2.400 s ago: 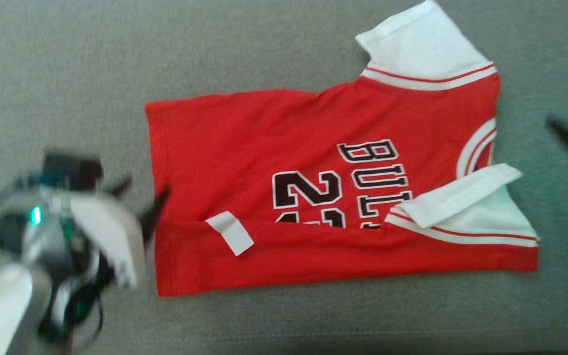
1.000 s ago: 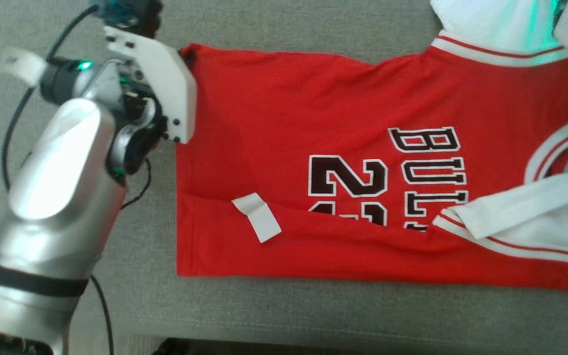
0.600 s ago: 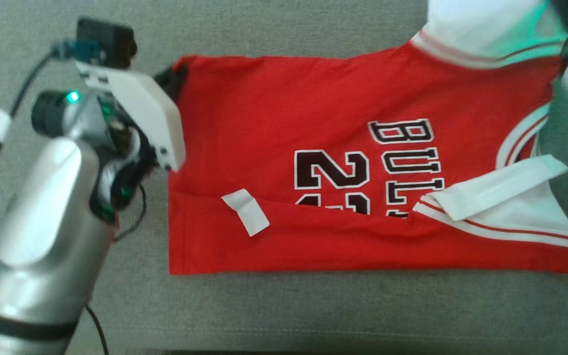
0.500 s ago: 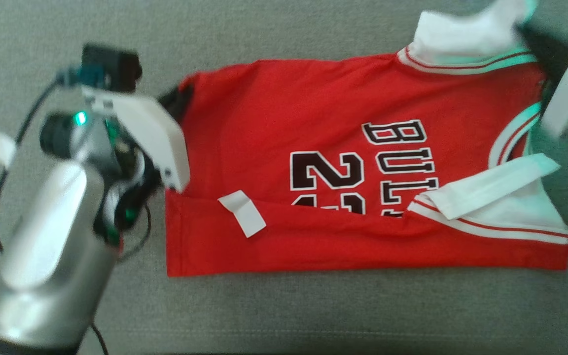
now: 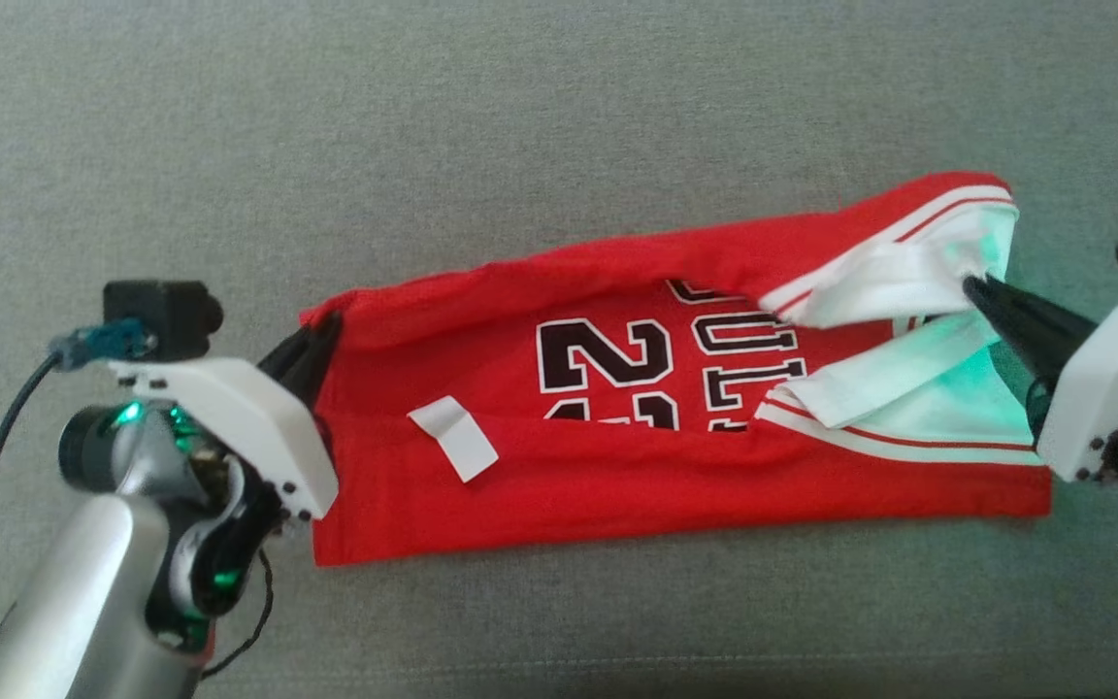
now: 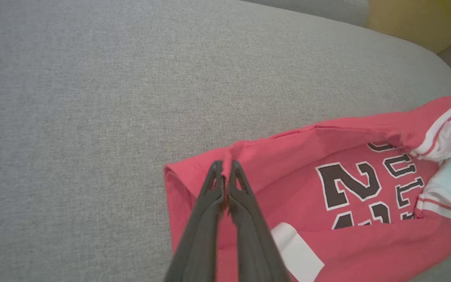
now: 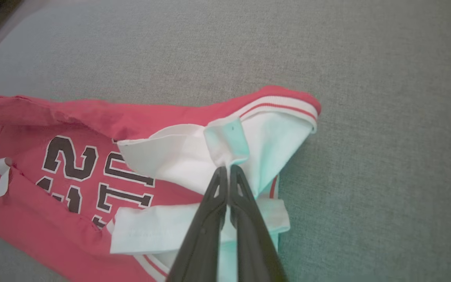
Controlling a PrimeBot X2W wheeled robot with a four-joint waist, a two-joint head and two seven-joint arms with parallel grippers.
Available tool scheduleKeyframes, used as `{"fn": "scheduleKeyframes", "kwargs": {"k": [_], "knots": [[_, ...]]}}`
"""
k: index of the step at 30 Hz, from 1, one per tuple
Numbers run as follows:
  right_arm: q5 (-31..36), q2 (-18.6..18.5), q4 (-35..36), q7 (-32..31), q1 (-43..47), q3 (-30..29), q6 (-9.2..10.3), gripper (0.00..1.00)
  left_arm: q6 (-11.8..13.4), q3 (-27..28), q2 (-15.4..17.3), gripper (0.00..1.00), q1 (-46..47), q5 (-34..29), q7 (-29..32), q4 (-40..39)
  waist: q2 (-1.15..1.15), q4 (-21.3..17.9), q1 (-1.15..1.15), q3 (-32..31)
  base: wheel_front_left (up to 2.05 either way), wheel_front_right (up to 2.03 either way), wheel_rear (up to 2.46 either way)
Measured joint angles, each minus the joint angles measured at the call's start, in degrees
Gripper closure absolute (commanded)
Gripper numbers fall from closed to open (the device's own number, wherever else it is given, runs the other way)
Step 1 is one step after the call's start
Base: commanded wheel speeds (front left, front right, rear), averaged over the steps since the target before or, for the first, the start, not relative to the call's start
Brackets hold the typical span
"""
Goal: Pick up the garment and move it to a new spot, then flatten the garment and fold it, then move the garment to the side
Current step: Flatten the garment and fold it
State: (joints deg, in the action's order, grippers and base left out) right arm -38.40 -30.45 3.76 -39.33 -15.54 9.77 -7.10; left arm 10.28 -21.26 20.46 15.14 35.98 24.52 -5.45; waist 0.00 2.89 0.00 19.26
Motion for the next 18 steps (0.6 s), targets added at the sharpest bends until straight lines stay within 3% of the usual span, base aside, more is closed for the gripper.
{"fn": "scheduleKeyframes", "kwargs": {"k": [3, 18], "knots": [[0.00, 1.41, 1.70, -0.07, 2.11, -1.89, 0.00, 1.00, 0.90, 1.26, 0.60, 1.00, -2.47, 0.62, -0.48, -1.79, 0.00, -0.56, 0.00, -0.61, 0.00, 0.00, 0.00], [-0.16, 6.04, 4.39, -6.14, 7.30, -5.30, 0.00, 1.00, 0.74, 1.41, 2.75, 1.00, -6.58, 1.44, 0.00, -2.81, 0.00, -1.04, 0.00, -1.08, 0.00, 0.00, 0.00]]}}
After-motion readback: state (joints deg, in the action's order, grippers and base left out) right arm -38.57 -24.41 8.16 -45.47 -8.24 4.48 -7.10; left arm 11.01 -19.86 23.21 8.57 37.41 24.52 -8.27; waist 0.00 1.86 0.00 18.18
